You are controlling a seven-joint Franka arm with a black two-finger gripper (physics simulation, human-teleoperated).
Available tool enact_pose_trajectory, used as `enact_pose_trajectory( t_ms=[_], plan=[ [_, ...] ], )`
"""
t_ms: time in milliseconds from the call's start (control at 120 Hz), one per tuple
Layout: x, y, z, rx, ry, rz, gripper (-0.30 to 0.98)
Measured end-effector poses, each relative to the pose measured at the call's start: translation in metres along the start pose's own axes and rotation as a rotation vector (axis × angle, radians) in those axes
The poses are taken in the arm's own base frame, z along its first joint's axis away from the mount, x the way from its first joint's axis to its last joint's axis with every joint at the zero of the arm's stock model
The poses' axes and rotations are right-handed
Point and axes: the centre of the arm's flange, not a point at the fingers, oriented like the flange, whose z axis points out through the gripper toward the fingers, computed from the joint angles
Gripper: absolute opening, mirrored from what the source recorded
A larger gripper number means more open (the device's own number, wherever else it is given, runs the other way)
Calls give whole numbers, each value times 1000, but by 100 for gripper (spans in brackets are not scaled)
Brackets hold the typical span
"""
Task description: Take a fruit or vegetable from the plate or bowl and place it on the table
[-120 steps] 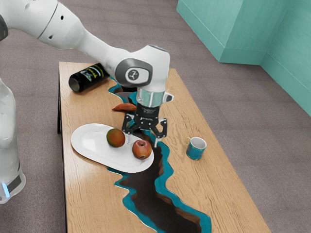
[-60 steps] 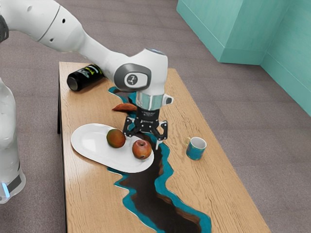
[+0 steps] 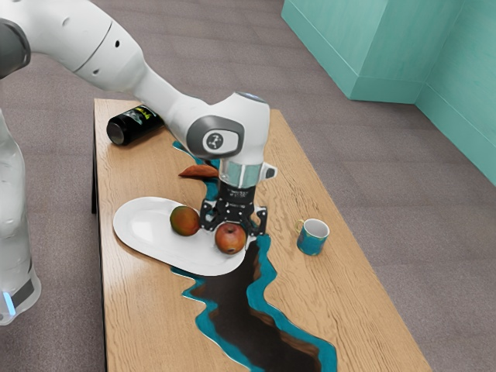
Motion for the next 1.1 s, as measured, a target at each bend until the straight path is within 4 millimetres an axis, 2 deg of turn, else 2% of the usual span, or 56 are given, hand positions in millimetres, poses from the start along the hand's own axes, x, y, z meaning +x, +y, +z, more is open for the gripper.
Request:
enact_pose_trajectory(
  t_ms=[142, 333, 442, 542, 633, 717, 750, 808, 917, 1008, 1033, 1050, 1075, 1100],
  plan=[
    [-2, 0, -6, -14, 8, 0, 33],
    [-4, -1, -20, -42, 23, 0, 36],
    [2, -1, -38, -72, 44, -5, 36],
    [30, 7, -70, -118, 81, -32, 36],
    [81, 14, -96, -140, 105, -85, 36],
    [122, 7, -104, -131, 117, -130, 36],
    [130, 4, -105, -126, 119, -135, 36],
    [136, 2, -106, -122, 118, -125, 47],
    [138, -2, -116, -133, 126, -100, 59],
    [130, 0, -151, -193, 161, -70, 63],
    [120, 7, -172, -237, 172, -71, 64],
    [106, 17, -189, -266, 183, -66, 65],
    [75, 36, -222, -308, 207, -44, 65],
    [40, 51, -266, -353, 226, -23, 66]
  ],
)
